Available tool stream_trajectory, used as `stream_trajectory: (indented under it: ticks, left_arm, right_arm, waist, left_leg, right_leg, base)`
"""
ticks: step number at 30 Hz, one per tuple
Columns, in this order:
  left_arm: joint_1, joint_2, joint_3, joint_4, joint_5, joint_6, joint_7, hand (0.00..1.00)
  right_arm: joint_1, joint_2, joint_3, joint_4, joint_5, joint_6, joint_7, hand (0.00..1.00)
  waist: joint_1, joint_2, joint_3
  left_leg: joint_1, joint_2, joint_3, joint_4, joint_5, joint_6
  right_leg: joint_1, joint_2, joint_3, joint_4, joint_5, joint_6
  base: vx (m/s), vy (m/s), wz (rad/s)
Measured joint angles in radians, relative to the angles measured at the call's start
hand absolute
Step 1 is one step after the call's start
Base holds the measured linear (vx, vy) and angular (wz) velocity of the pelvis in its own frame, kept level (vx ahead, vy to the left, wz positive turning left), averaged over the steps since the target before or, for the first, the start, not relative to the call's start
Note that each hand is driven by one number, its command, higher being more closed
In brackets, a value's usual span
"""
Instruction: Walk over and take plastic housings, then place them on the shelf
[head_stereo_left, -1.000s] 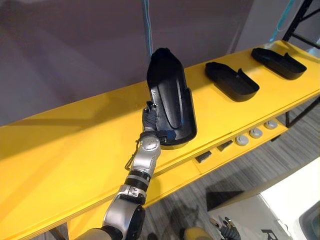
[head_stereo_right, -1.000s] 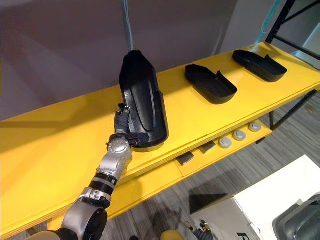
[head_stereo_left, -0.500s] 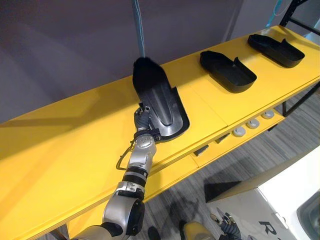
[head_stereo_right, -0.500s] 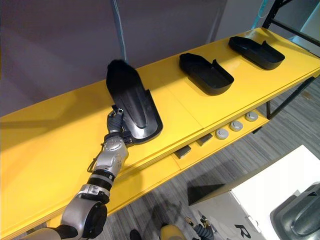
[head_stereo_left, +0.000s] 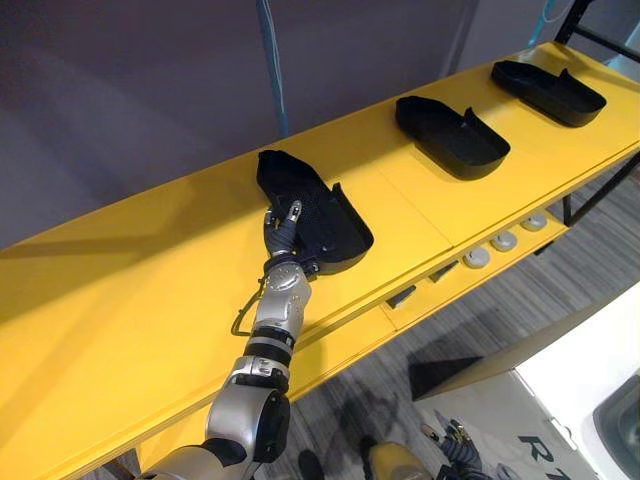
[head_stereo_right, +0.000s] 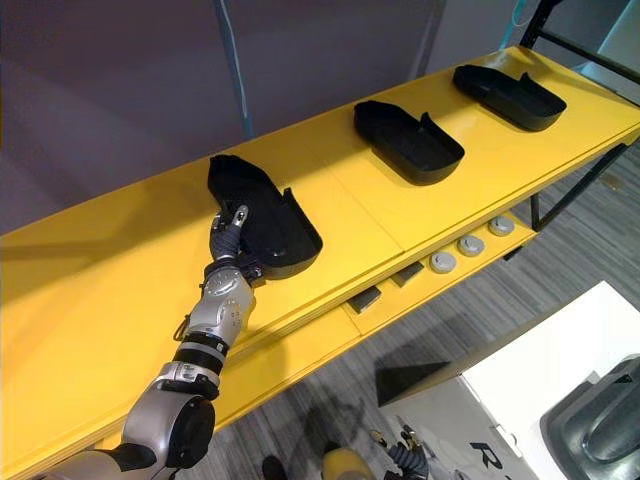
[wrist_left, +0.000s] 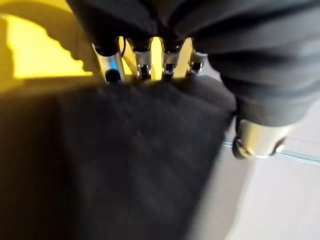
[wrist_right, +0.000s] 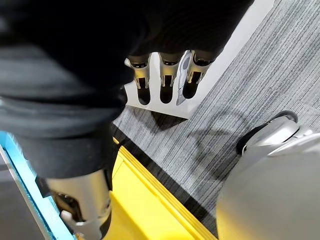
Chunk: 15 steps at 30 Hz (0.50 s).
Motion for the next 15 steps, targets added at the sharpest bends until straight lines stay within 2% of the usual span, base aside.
stream_trajectory:
  ticks: [6, 11, 15]
  left_arm:
    - [0.002, -0.001, -0.019, -0.024, 0.003, 0.001, 0.003, 0.0]
    - [0.006, -0.001, -0.029, -0.102, 0.014, -0.004, 0.022, 0.0]
    - [0.052, -0.001, -0.043, -0.168, 0.023, -0.005, 0.026, 0.0]
  right_arm:
    - [-0.002, 0.0, 0.0, 0.0, 0.0, 0.0, 0.0, 0.0]
    - [-0.005, -0.002, 0.0, -0.001, 0.0, 0.0, 0.0, 0.0]
    - [-0.006, -0.002, 0.001, -0.001, 0.0, 0.0, 0.0, 0.0]
  waist:
    - [0.004, 0.002, 0.001]
    - [0.024, 0.01, 0.006]
    - [0.025, 0.011, 0.006]
  left_leg:
    - [0.003, -0.001, -0.018, 0.001, 0.003, 0.002]
    - [0.015, 0.0, -0.021, 0.0, 0.003, 0.002]
    - [0.026, 0.0, -0.024, 0.0, 0.003, 0.001]
  right_leg:
    - [0.012, -0.003, -0.018, -0.005, 0.0, -0.001]
    - [0.025, -0.003, -0.021, -0.006, 0.001, -0.001]
    - [0.041, -0.004, -0.025, -0.016, 0.002, -0.003]
  base:
    - [0.0, 0.004, 0.09]
    - [0.0, 0.0, 0.0]
    - [0.0, 0.001, 0.01]
